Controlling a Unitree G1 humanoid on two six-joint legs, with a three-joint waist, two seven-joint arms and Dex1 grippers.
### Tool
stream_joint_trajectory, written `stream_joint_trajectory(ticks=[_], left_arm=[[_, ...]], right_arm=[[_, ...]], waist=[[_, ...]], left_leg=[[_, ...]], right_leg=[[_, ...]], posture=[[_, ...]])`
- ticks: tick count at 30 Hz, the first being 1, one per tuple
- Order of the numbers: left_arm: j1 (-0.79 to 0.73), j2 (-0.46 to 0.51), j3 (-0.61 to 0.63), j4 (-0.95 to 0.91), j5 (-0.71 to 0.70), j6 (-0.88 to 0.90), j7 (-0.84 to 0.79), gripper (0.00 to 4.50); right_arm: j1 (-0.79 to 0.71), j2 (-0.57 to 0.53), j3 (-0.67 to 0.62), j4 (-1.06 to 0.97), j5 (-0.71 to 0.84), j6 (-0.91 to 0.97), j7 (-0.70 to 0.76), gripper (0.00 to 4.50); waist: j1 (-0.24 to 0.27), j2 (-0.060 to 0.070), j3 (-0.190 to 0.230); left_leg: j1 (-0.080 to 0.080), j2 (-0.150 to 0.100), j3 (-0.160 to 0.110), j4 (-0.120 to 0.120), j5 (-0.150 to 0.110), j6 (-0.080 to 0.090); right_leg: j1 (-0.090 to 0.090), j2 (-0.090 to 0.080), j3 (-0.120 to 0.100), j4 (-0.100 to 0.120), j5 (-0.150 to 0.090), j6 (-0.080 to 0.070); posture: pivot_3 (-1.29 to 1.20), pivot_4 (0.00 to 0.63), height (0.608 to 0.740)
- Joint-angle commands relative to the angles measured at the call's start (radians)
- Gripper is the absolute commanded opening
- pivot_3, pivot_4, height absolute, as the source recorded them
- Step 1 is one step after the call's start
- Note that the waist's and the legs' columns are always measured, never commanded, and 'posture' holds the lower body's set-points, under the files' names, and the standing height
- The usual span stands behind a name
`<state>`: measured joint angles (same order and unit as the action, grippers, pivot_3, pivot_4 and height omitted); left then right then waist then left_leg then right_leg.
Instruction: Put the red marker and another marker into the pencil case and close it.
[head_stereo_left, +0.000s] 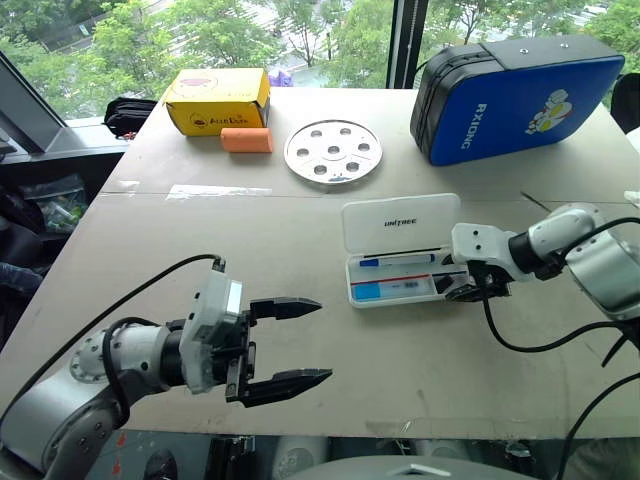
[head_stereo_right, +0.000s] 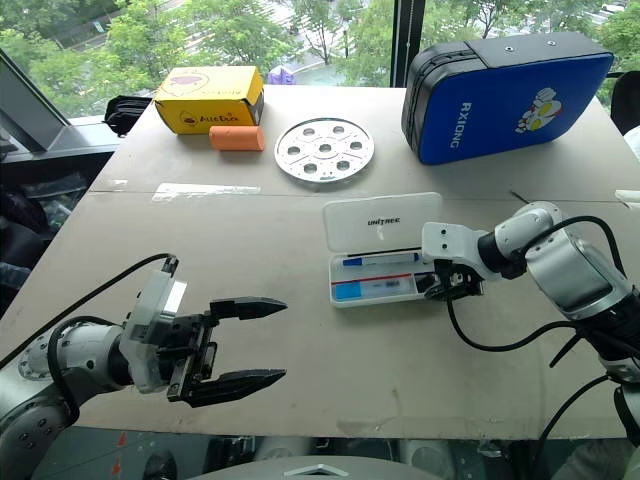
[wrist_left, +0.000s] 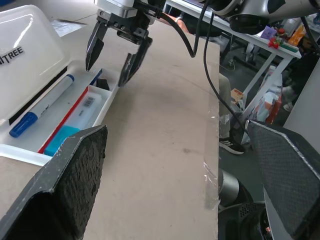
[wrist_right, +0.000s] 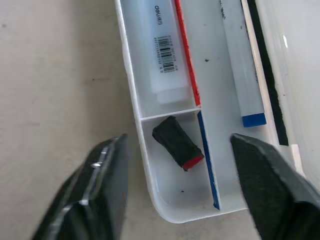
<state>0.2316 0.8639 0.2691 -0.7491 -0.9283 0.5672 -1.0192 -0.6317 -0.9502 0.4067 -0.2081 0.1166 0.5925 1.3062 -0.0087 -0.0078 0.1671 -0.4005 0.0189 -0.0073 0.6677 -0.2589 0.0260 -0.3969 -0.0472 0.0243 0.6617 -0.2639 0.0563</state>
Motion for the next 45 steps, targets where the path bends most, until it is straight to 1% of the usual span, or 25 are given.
stream_joint_trajectory(ticks=[1,2,4,5,6,7,8,9,10,11,12,13,19,22,23,25,27,28,30,31,34,37,40,42,45], left_arm=[[-0.012,0.012,0.024,-0.044,-0.026,0.001,0.018,4.50],[-0.013,0.011,0.025,-0.045,-0.027,0.003,0.023,4.50],[-0.009,0.007,0.032,-0.046,-0.032,0.008,0.045,4.50],[-0.006,0.003,0.038,-0.047,-0.037,0.011,0.058,4.50],[-0.004,0.001,0.041,-0.047,-0.040,0.013,0.067,4.50],[-0.003,0.000,0.044,-0.047,-0.044,0.015,0.074,4.50],[0.000,0.000,0.050,-0.049,-0.049,0.016,0.080,4.50],[0.003,-0.001,0.059,-0.051,-0.058,0.016,0.086,4.50],[0.006,-0.002,0.069,-0.052,-0.068,0.018,0.091,4.50],[0.009,-0.002,0.078,-0.052,-0.076,0.019,0.093,4.50],[0.013,-0.003,0.088,-0.054,-0.084,0.017,0.094,4.50],[0.013,-0.005,0.096,-0.054,-0.093,0.016,0.098,4.50],[0.036,-0.006,0.129,-0.076,-0.105,0.009,0.105,4.50],[0.077,-0.011,0.156,-0.114,-0.119,0.010,0.122,4.50],[0.091,-0.014,0.162,-0.124,-0.120,0.009,0.127,4.50],[0.108,-0.016,0.167,-0.135,-0.120,0.006,0.135,4.50],[0.125,-0.019,0.172,-0.149,-0.124,0.006,0.148,4.50],[0.132,-0.021,0.174,-0.155,-0.127,0.007,0.154,4.50],[0.134,-0.023,0.171,-0.162,-0.131,0.008,0.167,4.50],[0.130,-0.023,0.165,-0.162,-0.132,0.009,0.171,4.50],[0.117,-0.020,0.150,-0.153,-0.131,0.009,0.173,4.50],[0.089,-0.013,0.131,-0.120,-0.118,0.007,0.151,4.50],[0.084,-0.010,0.125,-0.098,-0.104,0.002,0.122,4.50],[0.081,-0.009,0.117,-0.085,-0.093,-0.003,0.101,4.50],[0.069,-0.014,0.097,-0.069,-0.072,-0.010,0.084,4.50]], right_arm=[[-0.019,-0.011,-0.116,-0.036,0.087,0.067,0.018,3.38],[-0.022,-0.009,-0.136,-0.035,0.110,0.087,0.020,3.38],[-0.095,0.040,-0.221,0.059,0.173,0.205,-0.032,3.38],[-0.148,0.072,-0.259,0.146,0.188,0.246,-0.069,2.99],[-0.185,0.093,-0.281,0.205,0.195,0.270,-0.094,2.88],[-0.215,0.108,-0.290,0.253,0.195,0.278,-0.111,2.47],[-0.279,0.141,-0.301,0.346,0.185,0.289,-0.151,2.15],[-0.348,0.173,-0.299,0.447,0.165,0.286,-0.189,1.71],[-0.414,0.207,-0.293,0.554,0.138,0.268,-0.226,1.10],[-0.474,0.239,-0.284,0.653,0.113,0.246,-0.257,0.73],[-0.521,0.266,-0.264,0.741,0.087,0.206,-0.265,0.20],[-0.558,0.292,-0.236,0.820,0.055,0.157,-0.261,0.09],[-0.734,0.468,-0.122,1.225,-0.091,-0.072,-0.183,0.09],[-0.758,0.520,-0.072,1.321,-0.149,-0.148,-0.084,0.09],[-0.761,0.528,-0.056,1.333,-0.166,-0.169,-0.039,0.09],[-0.766,0.534,-0.043,1.348,-0.190,-0.197,0.022,0.09],[-0.765,0.526,-0.041,1.313,-0.189,-0.190,0.113,0.09],[-0.751,0.509,-0.038,1.243,-0.176,-0.162,0.185,0.09],[-0.677,0.439,-0.013,0.985,-0.104,-0.040,0.286,0.09],[-0.627,0.401,0.000,0.842,-0.063,0.031,0.304,0.09],[-0.505,0.321,0.007,0.551,0.000,0.177,0.308,0.09],[-0.342,0.222,0.020,0.284,0.020,0.269,0.276,0.09],[-0.222,0.167,0.020,0.101,0.062,0.353,0.231,0.09],[-0.134,0.158,0.034,0.009,0.061,0.387,0.168,0.09],[0.021,0.188,0.101,-0.023,-0.046,0.298,-0.019,0.09]], waist=[[0.000,0.000,0.000],[0.000,0.000,0.000],[-0.003,0.000,0.000],[-0.005,0.000,0.001],[-0.009,0.000,0.001],[-0.008,0.001,0.001],[-0.006,0.001,0.001],[-0.008,0.001,0.001],[-0.010,0.001,0.001],[-0.011,0.001,0.001],[-0.011,0.001,0.001],[-0.011,0.001,0.001],[-0.013,0.002,0.001],[-0.016,0.002,0.002],[-0.015,0.002,0.002],[-0.014,0.002,0.002],[-0.013,0.002,0.002],[-0.013,0.002,0.002],[-0.011,0.003,0.002],[-0.006,0.003,0.002],[-0.003,0.003,0.002],[-0.001,0.003,0.002],[-0.004,0.003,0.002],[-0.008,0.003,0.002],[-0.008,0.003,0.000]], left_leg=[[0.000,0.000,0.000,0.000,0.000,0.000],[0.000,0.000,0.000,0.000,0.000,0.000],[0.000,0.000,0.000,0.000,0.000,0.000],[0.000,0.000,0.000,0.000,0.000,0.000],[0.000,0.000,0.001,0.000,0.000,0.000],[0.001,0.000,0.001,0.000,0.000,0.000],[0.001,0.000,0.001,0.000,0.000,0.000],[0.001,0.000,0.001,0.000,0.000,0.000],[0.001,0.000,0.001,-0.001,0.000,0.000],[0.001,0.000,0.002,-0.001,0.000,0.000],[0.001,0.000,0.002,-0.002,0.000,0.000],[0.001,0.000,0.002,-0.003,0.000,0.000],[-0.003,0.000,0.004,-0.005,0.000,-0.001],[-0.009,0.000,0.004,-0.005,0.001,-0.002],[-0.013,0.000,0.003,-0.003,0.003,-0.005],[-0.015,-0.001,0.002,-0.003,0.003,-0.005],[-0.015,-0.001,0.002,-0.003,0.003,-0.005],[-0.015,-0.001,0.002,-0.003,0.003,-0.005],[-0.015,-0.001,0.002,-0.003,0.003,-0.005],[-0.015,-0.001,0.001,-0.003,0.003,-0.005],[-0.016,-0.001,-0.002,-0.003,0.000,-0.001],[-0.015,-0.002,-0.004,-0.003,0.000,-0.001],[-0.015,-0.003,-0.003,-0.002,0.000,-0.001],[-0.015,-0.003,-0.003,-0.002,0.000,-0.001],[-0.013,-0.002,-0.003,-0.001,0.000,-0.001]], right_leg=[[0.000,0.000,0.000,0.000,0.000,0.000],[0.000,0.000,0.000,0.000,0.000,0.000],[0.000,0.000,0.000,0.000,0.000,0.000],[0.000,0.000,0.000,0.000,0.000,0.000],[0.000,0.000,0.001,0.000,0.000,0.000],[0.000,0.000,0.001,0.001,0.000,-0.001],[0.000,0.000,0.001,0.001,0.000,-0.001],[0.000,0.000,0.001,0.001,0.000,-0.001],[0.000,0.000,0.001,0.001,0.000,-0.001],[-0.001,0.000,0.002,0.001,0.000,-0.001],[-0.001,0.000,0.002,0.001,0.000,-0.001],[-0.002,0.000,0.002,0.001,0.000,-0.001],[-0.008,0.000,0.003,0.001,0.001,-0.001],[-0.013,0.000,0.003,0.001,0.001,0.000],[-0.017,0.000,0.002,0.002,0.001,0.000],[-0.018,-0.001,0.001,0.001,0.001,0.000],[-0.017,-0.001,0.001,0.001,0.001,0.000],[-0.017,-0.001,0.001,0.001,0.001,0.000],[-0.017,-0.001,0.001,0.002,0.001,0.000],[-0.017,-0.001,0.000,0.002,0.001,0.000],[-0.016,-0.006,-0.003,0.001,0.001,0.000],[-0.015,-0.006,-0.005,0.001,0.001,0.000],[-0.015,-0.004,-0.004,0.002,0.001,0.000],[-0.015,-0.003,-0.003,0.002,0.001,0.000],[-0.014,-0.001,-0.003,0.002,0.001,0.000]], posture=[[0.00,0.150,0.740],[0.00,0.150,0.740],[0.00,0.150,0.740],[0.00,0.150,0.740],[0.00,0.150,0.740],[0.00,0.150,0.740],[0.00,0.150,0.740],[0.00,0.150,0.740],[0.00,0.150,0.740],[0.00,0.150,0.740],[0.00,0.150,0.740],[0.00,0.150,0.740],[0.00,0.150,0.740],[0.00,0.150,0.740],[0.00,0.150,0.740],[0.00,0.150,0.740],[0.00,0.150,0.740],[0.00,0.150,0.740],[0.00,0.150,0.740],[0.00,0.150,0.740],[0.00,0.150,0.740],[0.00,0.150,0.740],[0.00,0.150,0.740],[0.00,0.150,0.740],[0.00,0.150,0.740]])
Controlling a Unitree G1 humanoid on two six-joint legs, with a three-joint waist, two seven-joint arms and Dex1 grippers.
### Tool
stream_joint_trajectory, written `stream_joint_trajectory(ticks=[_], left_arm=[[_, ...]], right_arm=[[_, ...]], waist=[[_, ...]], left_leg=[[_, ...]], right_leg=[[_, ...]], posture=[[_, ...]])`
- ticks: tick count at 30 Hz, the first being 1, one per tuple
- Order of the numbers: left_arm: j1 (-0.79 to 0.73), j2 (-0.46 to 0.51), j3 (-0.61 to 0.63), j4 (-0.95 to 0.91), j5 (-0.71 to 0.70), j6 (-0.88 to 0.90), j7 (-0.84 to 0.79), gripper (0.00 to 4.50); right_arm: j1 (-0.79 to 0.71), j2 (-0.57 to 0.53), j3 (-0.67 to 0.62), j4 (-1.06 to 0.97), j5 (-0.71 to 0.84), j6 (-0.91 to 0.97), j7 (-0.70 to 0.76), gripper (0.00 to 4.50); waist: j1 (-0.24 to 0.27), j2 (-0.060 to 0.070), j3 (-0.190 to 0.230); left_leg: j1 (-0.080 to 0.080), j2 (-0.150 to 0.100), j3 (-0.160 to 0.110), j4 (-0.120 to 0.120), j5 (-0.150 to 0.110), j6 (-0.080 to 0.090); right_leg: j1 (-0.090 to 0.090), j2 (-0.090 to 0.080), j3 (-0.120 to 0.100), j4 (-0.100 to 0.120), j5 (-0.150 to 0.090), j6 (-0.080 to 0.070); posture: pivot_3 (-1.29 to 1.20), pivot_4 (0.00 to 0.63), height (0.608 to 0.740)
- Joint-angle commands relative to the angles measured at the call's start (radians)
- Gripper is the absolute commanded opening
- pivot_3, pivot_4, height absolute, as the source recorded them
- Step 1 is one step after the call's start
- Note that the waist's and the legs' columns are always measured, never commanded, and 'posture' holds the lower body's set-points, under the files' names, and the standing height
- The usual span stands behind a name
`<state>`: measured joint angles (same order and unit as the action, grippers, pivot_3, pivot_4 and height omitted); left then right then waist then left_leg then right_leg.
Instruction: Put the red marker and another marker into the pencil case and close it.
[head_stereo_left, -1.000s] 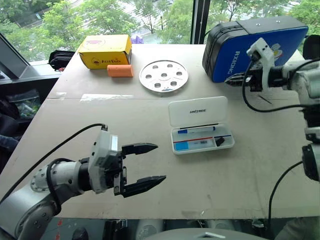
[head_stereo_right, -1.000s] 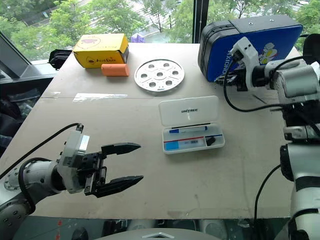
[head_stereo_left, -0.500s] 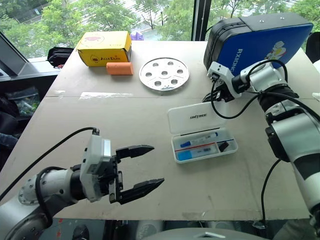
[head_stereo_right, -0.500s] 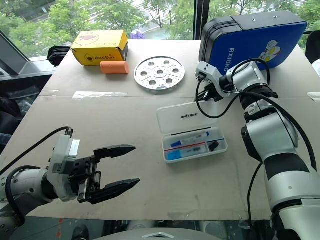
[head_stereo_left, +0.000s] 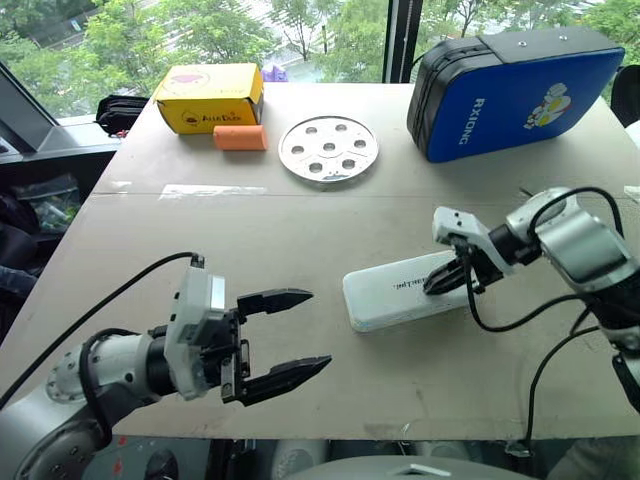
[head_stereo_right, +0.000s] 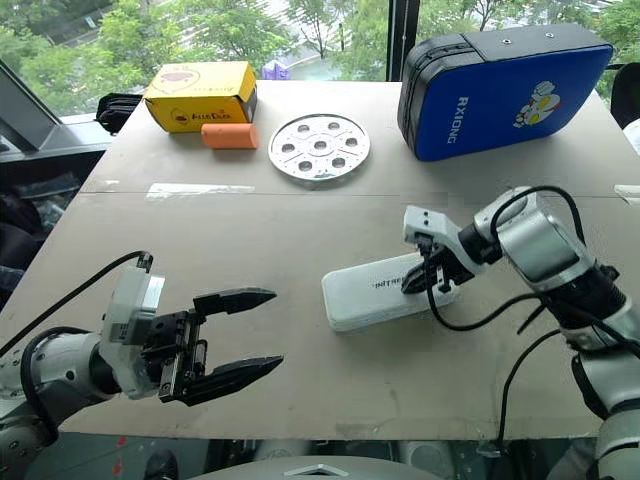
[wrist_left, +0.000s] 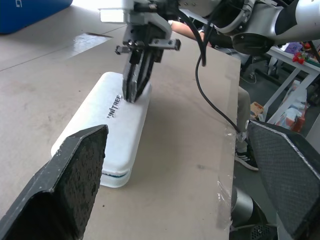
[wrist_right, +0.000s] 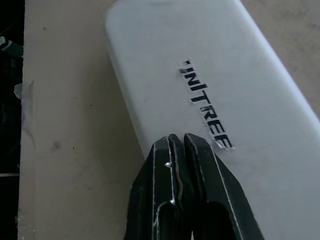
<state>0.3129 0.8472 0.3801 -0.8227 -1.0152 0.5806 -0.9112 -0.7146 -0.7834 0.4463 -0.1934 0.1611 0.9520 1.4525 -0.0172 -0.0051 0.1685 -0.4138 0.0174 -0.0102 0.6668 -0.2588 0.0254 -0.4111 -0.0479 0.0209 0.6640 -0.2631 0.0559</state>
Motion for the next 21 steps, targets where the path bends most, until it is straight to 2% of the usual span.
stream_joint_trajectory(ticks=[1,2,5,7,8,9,11,13,14,17,19,20,21], left_arm=[[-0.015,0.000,-0.021,0.008,0.021,-0.025,-0.026,4.50],[-0.016,-0.002,-0.030,0.009,0.029,-0.027,-0.029,4.50],[-0.002,0.001,-0.053,0.016,0.077,-0.038,-0.045,4.50],[0.010,0.001,-0.066,0.038,0.131,-0.055,-0.051,4.50],[0.016,-0.004,-0.074,0.051,0.158,-0.070,-0.058,4.50],[0.020,-0.007,-0.078,0.061,0.176,-0.082,-0.065,4.50],[0.046,-0.014,-0.087,0.101,0.239,-0.123,-0.084,4.50],[0.094,-0.026,-0.075,0.147,0.280,-0.165,-0.118,4.50],[0.126,-0.033,-0.061,0.170,0.289,-0.182,-0.140,4.50],[0.216,-0.046,-0.028,0.220,0.316,-0.229,-0.200,4.50],[0.251,-0.052,-0.011,0.251,0.336,-0.258,-0.222,4.50],[0.260,-0.056,-0.003,0.267,0.346,-0.272,-0.226,4.50],[0.273,-0.055,0.007,0.283,0.359,-0.283,-0.235,4.50]], right_arm=[[0.147,0.037,0.066,-0.034,-0.109,-0.088,-0.217,0.09],[0.196,0.050,0.049,-0.036,-0.109,-0.111,-0.257,0.09],[0.381,0.088,-0.163,-0.142,-0.015,-0.216,-0.342,0.09],[0.502,0.150,-0.360,-0.248,0.103,-0.362,-0.354,0.09],[0.561,0.155,-0.448,-0.302,0.160,-0.365,-0.351,0.09],[0.601,0.155,-0.499,-0.334,0.197,-0.364,-0.352,0.09],[0.710,0.144,-0.602,-0.382,0.215,-0.395,-0.376,0.59],[0.848,0.149,-0.724,-0.412,0.224,-0.472,-0.385,1.28],[0.917,0.157,-0.787,-0.423,0.233,-0.501,-0.386,1.94],[1.115,0.169,-0.946,-0.429,0.231,-0.609,-0.360,3.19],[1.236,0.185,-1.046,-0.430,0.262,-0.642,-0.343,4.18],[1.287,0.193,-1.087,-0.428,0.274,-0.661,-0.335,4.38],[1.344,0.201,-1.137,-0.422,0.287,-0.682,-0.317,4.38]], waist=[[0.000,-0.003,-0.006],[0.001,-0.008,-0.011],[0.005,-0.019,-0.020],[0.012,-0.022,-0.021],[0.015,-0.023,-0.021],[0.018,-0.017,-0.016],[0.020,-0.008,-0.011],[0.022,-0.008,-0.011],[0.023,-0.009,-0.012],[0.026,-0.009,-0.011],[0.028,-0.008,-0.011],[0.029,-0.008,-0.011],[0.029,-0.007,-0.011]], left_leg=[[0.001,0.000,0.000,0.000,0.000,0.000],[0.003,0.001,0.001,0.000,0.000,0.000],[0.021,0.002,0.000,-0.007,0.000,0.000],[0.028,0.002,0.000,-0.009,0.000,0.000],[0.031,0.002,0.000,-0.009,-0.001,0.000],[0.031,0.002,0.000,-0.009,-0.001,0.000],[0.030,0.001,0.003,-0.009,0.000,0.000],[0.030,0.000,0.004,-0.010,0.000,0.000],[0.030,0.000,0.003,-0.011,0.000,0.000],[0.031,0.001,0.003,-0.015,0.000,0.000],[0.031,0.002,0.003,-0.017,-0.001,0.000],[0.031,0.002,0.003,-0.017,-0.001,0.000],[0.031,0.003,0.003,-0.016,-0.001,0.000]], right_leg=[[0.001,0.000,0.000,0.000,0.000,0.000],[0.002,0.001,0.001,0.000,0.000,0.000],[0.020,0.002,0.000,-0.005,-0.003,-0.004],[0.028,0.001,-0.001,-0.007,-0.004,-0.005],[0.032,0.001,-0.001,-0.009,-0.004,-0.005],[0.032,0.000,-0.001,-0.011,-0.004,-0.005],[0.031,-0.001,0.002,-0.012,-0.004,-0.005],[0.031,-0.001,0.003,-0.011,-0.004,-0.005],[0.030,-0.001,0.002,-0.012,-0.004,-0.005],[0.030,0.000,0.002,-0.013,-0.004,-0.005],[0.030,0.000,0.002,-0.014,-0.004,-0.005],[0.030,0.000,0.002,-0.015,-0.004,-0.005],[0.030,0.000,0.002,-0.015,-0.004,-0.005]], posture=[[0.00,0.150,0.740],[0.00,0.150,0.740],[0.00,0.150,0.740],[0.00,0.150,0.740],[0.00,0.150,0.740],[0.00,0.150,0.740],[0.00,0.150,0.740],[0.00,0.150,0.740],[0.00,0.150,0.740],[0.00,0.150,0.740],[0.00,0.150,0.740],[0.00,0.150,0.740],[0.00,0.150,0.740]])
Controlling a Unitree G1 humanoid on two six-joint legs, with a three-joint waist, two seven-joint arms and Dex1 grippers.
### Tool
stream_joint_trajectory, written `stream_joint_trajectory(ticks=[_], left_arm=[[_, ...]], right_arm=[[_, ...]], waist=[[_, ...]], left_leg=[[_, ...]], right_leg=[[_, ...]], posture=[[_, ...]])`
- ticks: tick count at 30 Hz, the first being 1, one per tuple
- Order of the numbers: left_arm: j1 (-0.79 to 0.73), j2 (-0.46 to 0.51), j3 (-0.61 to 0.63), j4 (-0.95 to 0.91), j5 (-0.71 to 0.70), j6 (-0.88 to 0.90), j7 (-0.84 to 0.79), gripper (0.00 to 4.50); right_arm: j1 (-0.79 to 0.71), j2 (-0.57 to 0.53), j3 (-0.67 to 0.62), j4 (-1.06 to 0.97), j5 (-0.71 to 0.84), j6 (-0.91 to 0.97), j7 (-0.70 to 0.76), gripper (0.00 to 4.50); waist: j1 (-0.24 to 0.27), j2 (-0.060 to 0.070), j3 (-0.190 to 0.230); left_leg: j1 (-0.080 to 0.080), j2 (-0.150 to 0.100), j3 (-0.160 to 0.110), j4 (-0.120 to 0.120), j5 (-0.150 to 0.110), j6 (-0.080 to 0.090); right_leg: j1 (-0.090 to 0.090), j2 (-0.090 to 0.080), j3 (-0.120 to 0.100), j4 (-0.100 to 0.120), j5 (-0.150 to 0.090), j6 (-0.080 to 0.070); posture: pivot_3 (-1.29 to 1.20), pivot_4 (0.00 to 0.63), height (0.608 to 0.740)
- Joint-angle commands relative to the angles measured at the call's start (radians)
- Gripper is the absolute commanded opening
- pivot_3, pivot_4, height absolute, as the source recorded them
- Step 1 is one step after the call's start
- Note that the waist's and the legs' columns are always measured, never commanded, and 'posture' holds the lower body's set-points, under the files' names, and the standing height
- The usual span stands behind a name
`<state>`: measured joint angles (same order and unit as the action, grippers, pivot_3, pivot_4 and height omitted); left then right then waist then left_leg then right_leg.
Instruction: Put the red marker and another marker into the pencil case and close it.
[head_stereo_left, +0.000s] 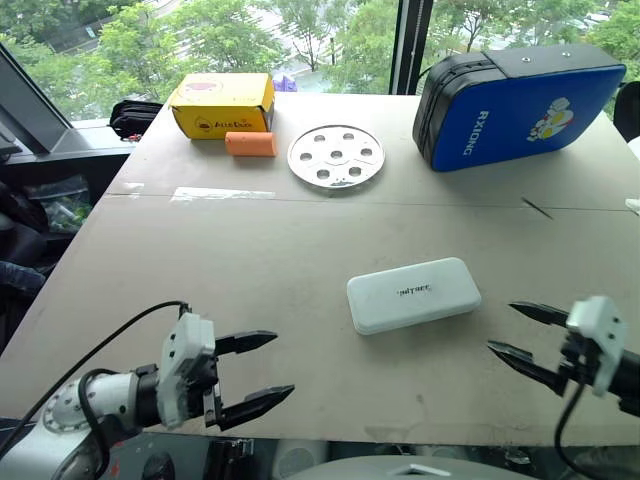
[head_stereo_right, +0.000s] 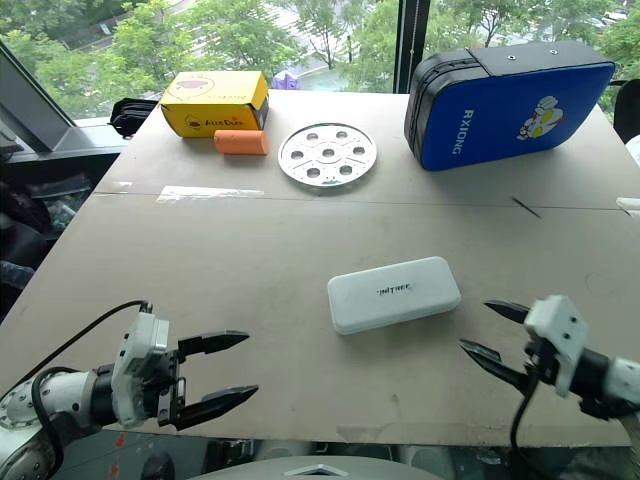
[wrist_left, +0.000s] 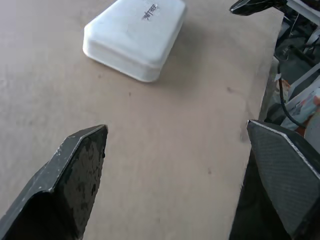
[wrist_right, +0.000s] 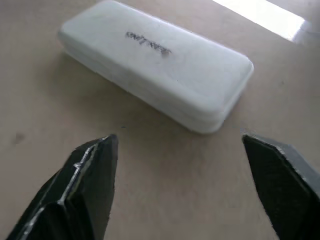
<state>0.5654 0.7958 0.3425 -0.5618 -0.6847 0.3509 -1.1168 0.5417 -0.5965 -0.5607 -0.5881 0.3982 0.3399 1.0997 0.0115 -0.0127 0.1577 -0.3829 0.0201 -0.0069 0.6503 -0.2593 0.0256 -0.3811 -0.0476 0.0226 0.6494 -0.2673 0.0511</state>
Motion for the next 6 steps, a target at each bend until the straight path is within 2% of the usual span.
stream_joint_trajectory(ticks=[1,3,6], left_arm=[[0.032,-0.003,0.055,0.035,0.035,-0.061,-0.038,4.50],[0.047,0.000,0.072,0.058,0.046,-0.071,-0.052,4.50],[0.037,0.007,0.075,0.095,0.051,-0.089,-0.086,4.50]], right_arm=[[0.132,0.019,-0.168,-0.019,0.057,-0.094,0.051,4.38],[0.197,0.021,-0.223,0.010,0.068,-0.137,0.080,4.38],[0.221,0.006,-0.240,0.027,0.082,-0.156,0.076,4.38]], waist=[[0.001,0.001,0.000],[0.000,0.000,0.000],[-0.002,0.000,0.000]], left_leg=[[0.000,0.001,0.000,0.000,0.000,0.000],[0.001,0.001,0.002,0.000,0.000,0.000],[0.001,0.002,0.003,0.000,0.000,0.000]], right_leg=[[0.000,0.000,0.000,-0.001,0.000,0.000],[0.000,-0.004,0.002,-0.002,-0.001,-0.001],[0.000,-0.005,0.004,-0.003,-0.003,0.003]], posture=[[0.00,0.150,0.740],[0.00,0.150,0.740],[0.00,0.150,0.740]])
